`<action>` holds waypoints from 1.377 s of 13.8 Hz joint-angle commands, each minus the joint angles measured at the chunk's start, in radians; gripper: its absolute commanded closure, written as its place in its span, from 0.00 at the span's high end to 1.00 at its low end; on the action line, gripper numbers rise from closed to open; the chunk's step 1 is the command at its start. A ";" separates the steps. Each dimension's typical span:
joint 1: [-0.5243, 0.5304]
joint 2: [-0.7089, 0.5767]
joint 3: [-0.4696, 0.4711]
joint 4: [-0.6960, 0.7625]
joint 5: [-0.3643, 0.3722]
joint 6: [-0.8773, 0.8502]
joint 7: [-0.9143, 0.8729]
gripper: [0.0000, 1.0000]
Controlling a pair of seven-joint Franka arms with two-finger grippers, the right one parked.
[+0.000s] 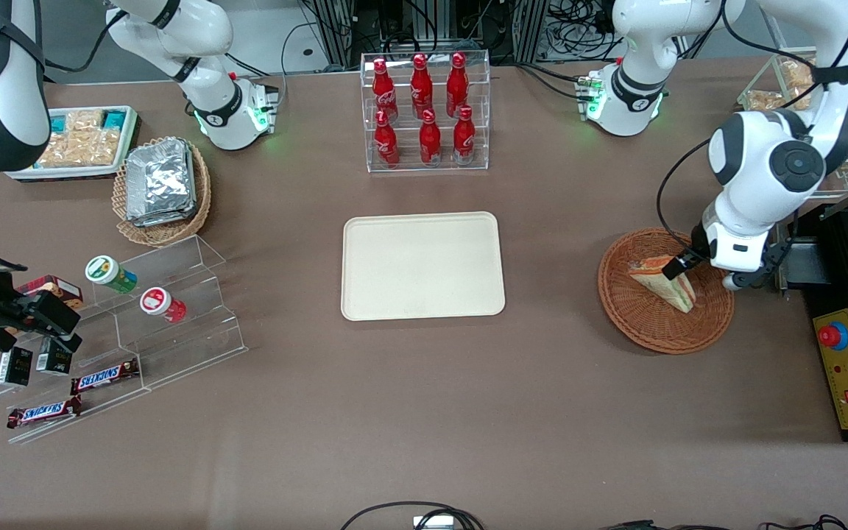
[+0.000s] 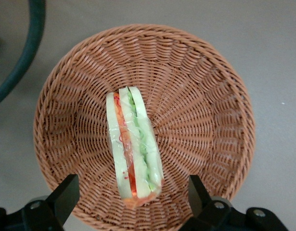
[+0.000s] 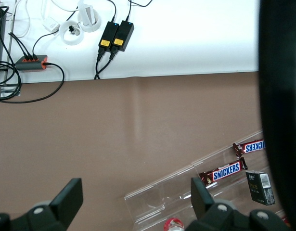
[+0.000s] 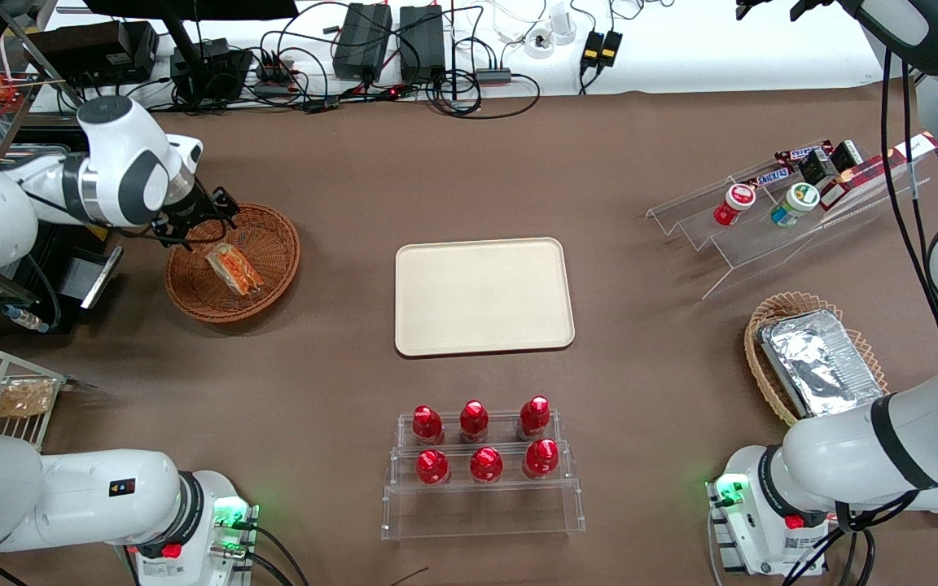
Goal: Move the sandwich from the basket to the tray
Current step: 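Lower the open left gripper around the sandwich and close it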
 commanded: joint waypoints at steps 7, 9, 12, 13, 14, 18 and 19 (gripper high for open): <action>0.009 0.127 0.002 -0.093 0.007 0.262 -0.110 1.00; 0.009 0.147 0.002 -0.096 0.005 0.280 -0.110 1.00; 0.009 0.147 0.002 -0.096 0.005 0.280 -0.127 0.38; 0.009 0.147 0.004 -0.096 0.005 0.280 -0.129 0.03; 0.009 0.147 0.002 -0.096 0.005 0.280 -0.127 0.00; 0.009 0.109 0.002 -0.083 0.007 0.226 -0.129 0.00; 0.008 0.081 0.002 -0.072 0.007 0.174 -0.123 0.00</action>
